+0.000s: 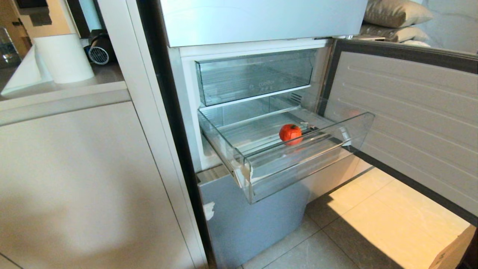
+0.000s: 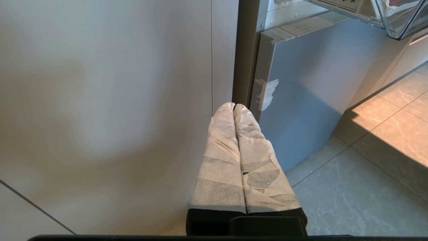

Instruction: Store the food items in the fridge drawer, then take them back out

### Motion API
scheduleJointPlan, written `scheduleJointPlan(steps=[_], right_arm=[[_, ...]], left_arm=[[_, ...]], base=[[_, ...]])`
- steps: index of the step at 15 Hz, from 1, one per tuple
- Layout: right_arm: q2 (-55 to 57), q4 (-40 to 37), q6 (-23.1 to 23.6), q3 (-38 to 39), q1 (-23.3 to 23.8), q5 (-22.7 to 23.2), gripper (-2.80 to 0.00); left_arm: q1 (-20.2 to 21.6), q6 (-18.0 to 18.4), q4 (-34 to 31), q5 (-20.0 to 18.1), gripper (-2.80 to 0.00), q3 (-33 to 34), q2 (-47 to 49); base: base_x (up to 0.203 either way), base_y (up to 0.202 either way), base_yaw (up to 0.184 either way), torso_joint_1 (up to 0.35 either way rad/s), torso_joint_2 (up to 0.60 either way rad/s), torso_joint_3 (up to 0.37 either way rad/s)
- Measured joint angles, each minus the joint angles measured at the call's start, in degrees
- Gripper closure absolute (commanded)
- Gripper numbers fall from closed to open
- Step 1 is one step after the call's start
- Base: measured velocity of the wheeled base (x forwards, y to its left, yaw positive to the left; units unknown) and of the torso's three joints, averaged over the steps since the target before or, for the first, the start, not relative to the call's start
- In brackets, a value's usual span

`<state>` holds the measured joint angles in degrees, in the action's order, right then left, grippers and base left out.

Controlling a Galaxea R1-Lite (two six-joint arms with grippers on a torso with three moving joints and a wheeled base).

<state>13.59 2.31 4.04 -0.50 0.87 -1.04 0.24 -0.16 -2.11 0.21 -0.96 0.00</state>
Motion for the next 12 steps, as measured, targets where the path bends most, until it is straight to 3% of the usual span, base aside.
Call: scheduleJointPlan(steps=[7,12], right_arm=[[-11.5,-2.5,-1.5,0.4,-0.9,0.6,-2.8],[-13.5,-2.7,-1.5,0.5,-0.9,0.5,-2.8]], left_arm=[[0.0,0.0,0.0,0.0,0.0,0.0,0.0],[0.0,0.0,0.0,0.0,0.0,0.0,0.0]], base=[[0.0,0.0,0.0,0.0,0.0,0.0],[0.0,0.0,0.0,0.0,0.0,0.0]])
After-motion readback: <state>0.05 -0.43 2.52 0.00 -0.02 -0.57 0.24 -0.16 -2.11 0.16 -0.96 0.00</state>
